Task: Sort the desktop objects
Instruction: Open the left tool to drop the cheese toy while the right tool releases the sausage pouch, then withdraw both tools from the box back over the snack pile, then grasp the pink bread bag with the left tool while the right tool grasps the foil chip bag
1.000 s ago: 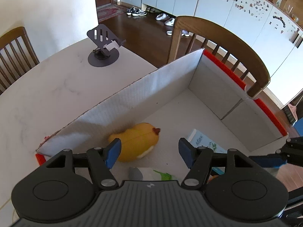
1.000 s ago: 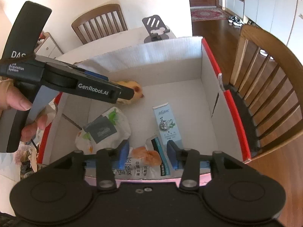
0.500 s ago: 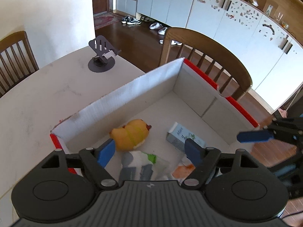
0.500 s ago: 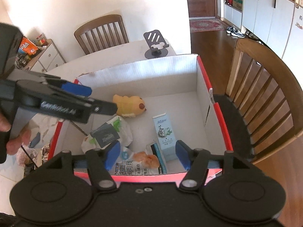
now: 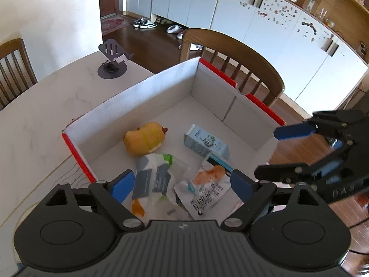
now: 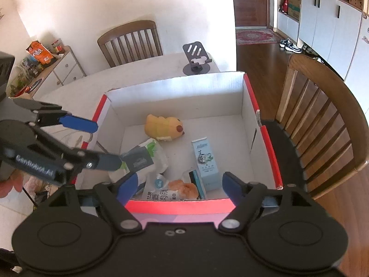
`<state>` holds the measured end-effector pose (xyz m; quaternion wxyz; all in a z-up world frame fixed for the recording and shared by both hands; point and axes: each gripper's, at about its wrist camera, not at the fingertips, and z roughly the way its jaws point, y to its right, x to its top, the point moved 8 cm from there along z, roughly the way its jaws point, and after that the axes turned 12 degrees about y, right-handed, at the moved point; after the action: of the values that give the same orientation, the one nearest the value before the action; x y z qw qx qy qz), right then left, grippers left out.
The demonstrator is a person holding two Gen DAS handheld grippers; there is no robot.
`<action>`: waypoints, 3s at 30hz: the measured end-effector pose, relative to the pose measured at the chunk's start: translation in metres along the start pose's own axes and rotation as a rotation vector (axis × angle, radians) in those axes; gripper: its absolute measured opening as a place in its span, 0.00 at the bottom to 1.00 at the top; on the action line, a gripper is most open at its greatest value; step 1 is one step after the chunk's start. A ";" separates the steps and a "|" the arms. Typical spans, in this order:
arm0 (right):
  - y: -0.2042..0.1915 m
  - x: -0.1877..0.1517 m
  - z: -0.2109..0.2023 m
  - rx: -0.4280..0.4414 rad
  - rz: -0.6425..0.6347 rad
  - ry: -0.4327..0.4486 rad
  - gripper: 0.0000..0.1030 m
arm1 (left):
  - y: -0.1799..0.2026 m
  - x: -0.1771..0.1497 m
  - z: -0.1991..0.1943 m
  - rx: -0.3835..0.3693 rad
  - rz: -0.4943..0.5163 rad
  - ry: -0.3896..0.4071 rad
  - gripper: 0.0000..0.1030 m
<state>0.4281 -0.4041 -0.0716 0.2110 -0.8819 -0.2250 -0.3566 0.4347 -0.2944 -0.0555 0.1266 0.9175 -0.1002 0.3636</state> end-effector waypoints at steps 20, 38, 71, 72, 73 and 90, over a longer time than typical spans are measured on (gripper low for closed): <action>-0.049 -0.007 -0.022 0.025 0.032 0.062 0.86 | -0.006 -0.045 -0.090 0.001 -0.010 0.099 0.99; -0.127 -0.034 -0.021 0.043 0.036 0.044 0.89 | -0.049 -0.106 -0.143 0.001 -0.089 0.112 0.99; -0.238 -0.080 -0.001 0.058 -0.017 -0.013 0.89 | -0.139 -0.210 -0.209 0.063 -0.170 0.099 1.00; -0.239 -0.081 0.001 0.060 -0.020 -0.017 0.89 | -0.142 -0.214 -0.209 0.068 -0.180 0.095 1.00; -0.241 -0.081 0.004 0.061 -0.025 -0.021 0.89 | -0.145 -0.217 -0.208 0.073 -0.191 0.091 1.00; -0.257 -0.077 0.060 0.106 -0.109 -0.097 0.89 | -0.201 -0.221 -0.173 0.158 -0.249 0.072 0.99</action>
<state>0.2699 -0.1830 -0.1121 0.2263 -0.8722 -0.3013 -0.3119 0.2215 -0.0305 -0.1191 0.1016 0.9162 0.0479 0.3846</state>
